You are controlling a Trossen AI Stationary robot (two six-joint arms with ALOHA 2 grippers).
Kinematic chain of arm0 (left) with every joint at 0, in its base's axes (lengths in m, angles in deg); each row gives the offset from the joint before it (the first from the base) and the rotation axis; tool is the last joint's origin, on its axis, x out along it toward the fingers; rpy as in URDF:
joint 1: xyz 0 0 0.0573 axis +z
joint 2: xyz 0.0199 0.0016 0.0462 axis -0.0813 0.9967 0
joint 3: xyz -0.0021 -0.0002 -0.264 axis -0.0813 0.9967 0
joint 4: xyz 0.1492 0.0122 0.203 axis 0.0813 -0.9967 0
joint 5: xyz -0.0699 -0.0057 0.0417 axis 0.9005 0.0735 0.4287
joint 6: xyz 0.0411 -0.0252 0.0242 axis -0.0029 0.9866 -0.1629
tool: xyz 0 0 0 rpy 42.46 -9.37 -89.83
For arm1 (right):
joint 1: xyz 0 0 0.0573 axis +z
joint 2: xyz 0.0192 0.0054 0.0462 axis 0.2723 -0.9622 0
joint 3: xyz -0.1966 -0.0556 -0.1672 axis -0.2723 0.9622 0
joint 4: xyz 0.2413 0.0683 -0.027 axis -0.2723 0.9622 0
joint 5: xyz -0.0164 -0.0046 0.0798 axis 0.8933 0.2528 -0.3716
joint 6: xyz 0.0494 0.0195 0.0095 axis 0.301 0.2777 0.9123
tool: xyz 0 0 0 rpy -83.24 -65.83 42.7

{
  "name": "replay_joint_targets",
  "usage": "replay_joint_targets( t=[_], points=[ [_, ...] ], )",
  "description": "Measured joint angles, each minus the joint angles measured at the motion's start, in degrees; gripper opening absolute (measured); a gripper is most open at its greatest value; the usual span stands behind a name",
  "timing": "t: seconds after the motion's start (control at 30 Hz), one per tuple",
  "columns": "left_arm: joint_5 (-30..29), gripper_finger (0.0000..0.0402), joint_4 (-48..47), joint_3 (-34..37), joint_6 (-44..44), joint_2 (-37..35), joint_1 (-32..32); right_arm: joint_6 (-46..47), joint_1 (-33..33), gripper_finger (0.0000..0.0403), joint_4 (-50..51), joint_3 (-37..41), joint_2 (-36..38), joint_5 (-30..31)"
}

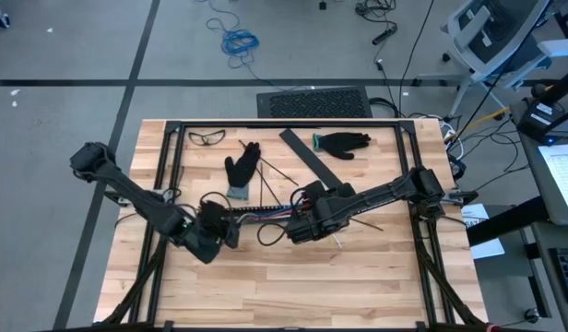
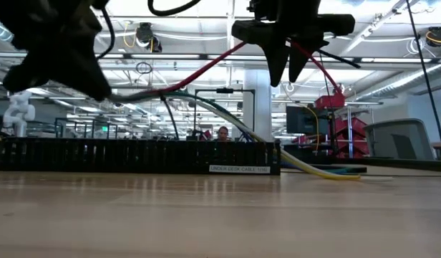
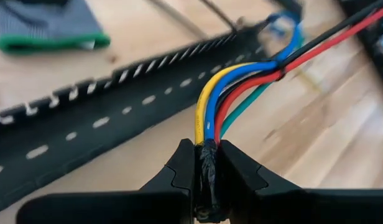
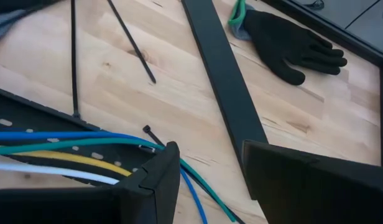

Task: Ziptie cables
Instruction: Put the ziptied cables in the black cable duct

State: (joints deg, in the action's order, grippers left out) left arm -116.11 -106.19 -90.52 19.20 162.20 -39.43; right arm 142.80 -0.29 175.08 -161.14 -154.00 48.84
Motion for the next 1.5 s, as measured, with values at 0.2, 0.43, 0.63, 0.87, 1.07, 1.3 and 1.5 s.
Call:
replay_joint_targets(
  t=[0.2, 0.43, 0.63, 0.87, 1.07, 1.3, 1.5],
  points=[
    [4.34, 0.0049, -2.55, 0.13, 1.75, 4.53, 0.53, -0.02, 0.02, 0.0164, 0.77, 0.0, 0.0, 0.02],
    [3.68, 0.0049, -6.05, 0.11, 4.94, 2.9, 2.71, -0.13, 0.04, 0.0164, 1.28, 0.0, 0.0, -0.57],
    [3.21, 0.0049, -7.83, 0.09, 1.14, -2.29, 4.51, -0.17, 0.02, 0.0164, 1.38, 0.0, 0.0, -0.55],
    [5.13, 0.0049, -15.2, 0.02, -3.15, -2.09, 5.4, -1.07, 0.06, 0.0164, 1.54, 0.0, 0.0, -0.63],
    [8.46, 0.0049, -17.53, 0.0, -6.19, -0.19, 5.4, -1.07, 0.33, 0.0164, 2.1, 0.0, 0.0, -0.72],
    [9.11, 0.0067, -20.44, 0.0, -6.35, 0.88, 5.44, -1.09, 0.35, 0.0164, 2.32, 0.0, 0.0, -0.81],
    [9.67, 0.0138, -21.31, 0.07, -7.83, 0.9, 5.44, -1.07, 0.36, 0.0164, 2.41, 0.0, 0.0, -0.84]
  ],
)
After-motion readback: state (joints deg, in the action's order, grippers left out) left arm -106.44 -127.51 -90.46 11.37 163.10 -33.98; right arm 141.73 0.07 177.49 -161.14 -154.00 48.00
